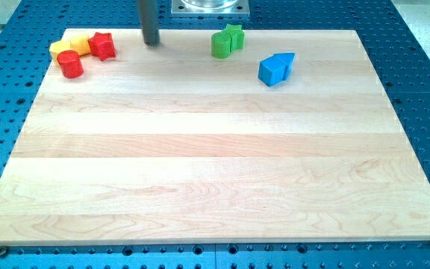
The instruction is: Move the red blocks towards the bottom
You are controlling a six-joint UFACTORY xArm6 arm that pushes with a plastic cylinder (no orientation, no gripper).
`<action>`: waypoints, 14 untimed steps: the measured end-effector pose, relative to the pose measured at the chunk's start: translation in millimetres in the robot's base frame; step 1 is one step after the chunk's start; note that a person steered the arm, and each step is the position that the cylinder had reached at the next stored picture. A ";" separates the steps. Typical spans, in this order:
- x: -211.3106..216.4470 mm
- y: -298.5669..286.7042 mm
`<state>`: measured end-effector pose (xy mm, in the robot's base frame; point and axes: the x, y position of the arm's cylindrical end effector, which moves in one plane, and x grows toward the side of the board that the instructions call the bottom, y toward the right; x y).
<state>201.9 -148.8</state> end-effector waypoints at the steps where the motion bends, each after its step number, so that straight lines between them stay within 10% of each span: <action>1: -3.0 -37.5; 7: 164.2 -97.0; 10: 90.5 -125.9; 14: 134.7 -49.8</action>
<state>336.6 -198.5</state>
